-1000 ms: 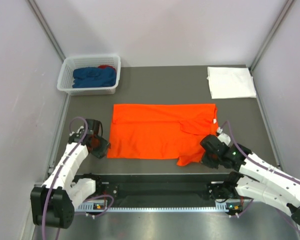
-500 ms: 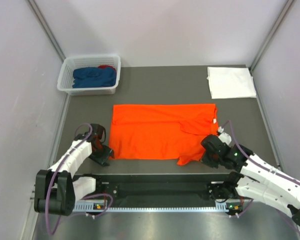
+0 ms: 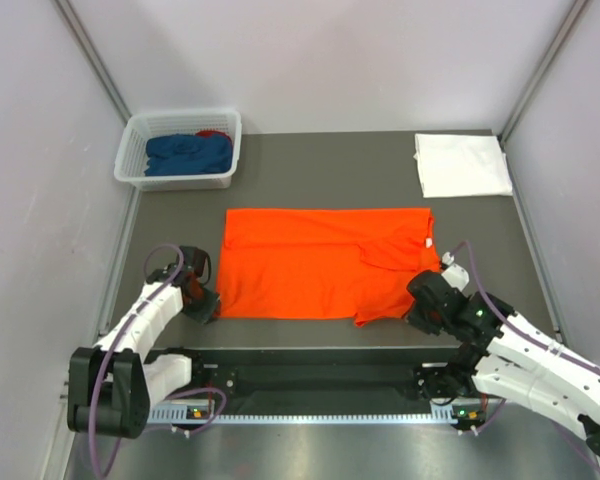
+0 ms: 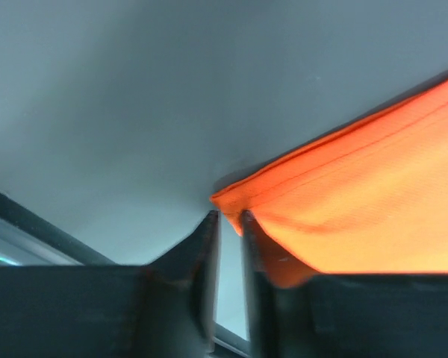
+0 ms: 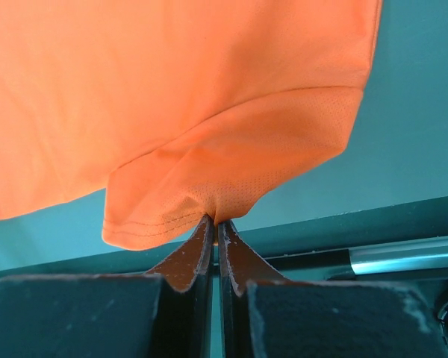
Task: Fold and stack the t-shirts
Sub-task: Fold the tshirt
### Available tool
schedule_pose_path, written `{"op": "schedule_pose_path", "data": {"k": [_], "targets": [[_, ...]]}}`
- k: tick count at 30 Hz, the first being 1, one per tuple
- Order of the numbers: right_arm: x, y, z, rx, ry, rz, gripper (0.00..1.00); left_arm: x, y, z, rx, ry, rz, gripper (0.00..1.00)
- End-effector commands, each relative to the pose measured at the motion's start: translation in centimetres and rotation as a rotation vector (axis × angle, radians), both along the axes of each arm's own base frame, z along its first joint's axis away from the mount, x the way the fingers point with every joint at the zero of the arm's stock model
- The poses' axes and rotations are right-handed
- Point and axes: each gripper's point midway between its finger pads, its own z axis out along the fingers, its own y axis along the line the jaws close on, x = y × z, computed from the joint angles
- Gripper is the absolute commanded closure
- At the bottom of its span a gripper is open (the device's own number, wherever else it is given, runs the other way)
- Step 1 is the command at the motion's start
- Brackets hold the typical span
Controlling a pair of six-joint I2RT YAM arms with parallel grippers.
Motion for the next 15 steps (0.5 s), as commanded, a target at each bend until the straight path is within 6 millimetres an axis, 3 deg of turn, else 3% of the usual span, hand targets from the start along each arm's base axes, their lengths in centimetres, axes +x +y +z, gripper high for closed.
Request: {"op": "schedule_pose_path", "data": {"k": [1, 4, 12, 15], "targets": [[0.8, 0.3, 1.2, 0.002, -0.05, 0.008, 1.0, 1.6, 0.3, 0.6, 0.018, -0.073, 0.005, 0.8], [1.0, 0.0, 1.6, -0.017, -0.062, 0.002, 1.0, 2.1, -0.1, 0.7, -0.004, -0.087, -0.015, 1.0], [1.9, -0.8, 3.4, -0.065, -0.122, 0.009, 1.0, 3.3, -0.7, 1.6, -0.028, -0.141, -0.036, 1.0], [2.4, 0.0, 4.1, -0.055, -0.146, 0.049, 1.0, 3.9, -0.7, 2.5, -0.027, -0.172, -0.048, 1.0]]}}
